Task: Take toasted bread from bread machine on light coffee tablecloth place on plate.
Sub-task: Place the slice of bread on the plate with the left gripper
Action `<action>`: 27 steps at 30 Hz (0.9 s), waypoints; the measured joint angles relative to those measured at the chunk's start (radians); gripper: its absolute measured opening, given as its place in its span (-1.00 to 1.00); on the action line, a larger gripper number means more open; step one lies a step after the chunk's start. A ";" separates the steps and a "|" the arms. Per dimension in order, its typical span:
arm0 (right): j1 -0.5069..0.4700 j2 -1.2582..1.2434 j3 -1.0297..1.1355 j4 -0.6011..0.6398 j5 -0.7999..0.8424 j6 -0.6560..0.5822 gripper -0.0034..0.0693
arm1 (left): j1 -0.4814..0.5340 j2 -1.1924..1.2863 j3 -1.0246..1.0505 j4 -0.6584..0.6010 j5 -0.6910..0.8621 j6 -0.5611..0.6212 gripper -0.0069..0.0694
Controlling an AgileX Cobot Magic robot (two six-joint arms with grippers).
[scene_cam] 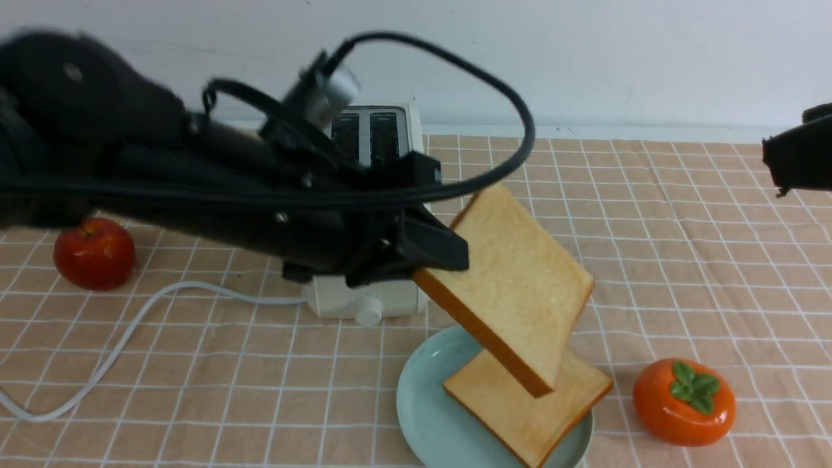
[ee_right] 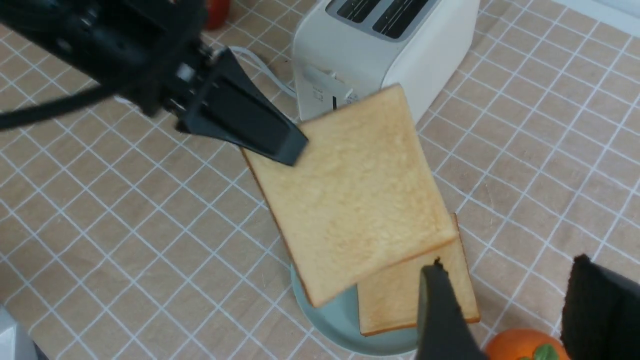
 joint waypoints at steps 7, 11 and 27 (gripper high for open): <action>0.000 0.001 0.000 0.016 0.057 0.000 -0.02 | 0.000 0.173 0.106 -0.367 -0.061 0.303 -0.61; 0.000 0.013 0.000 0.021 0.113 0.000 -0.03 | 0.000 0.223 0.108 -0.403 -0.060 0.352 -0.61; 0.000 0.018 0.000 0.058 0.124 0.000 -0.03 | 0.000 0.237 0.108 -0.087 -0.073 0.293 0.74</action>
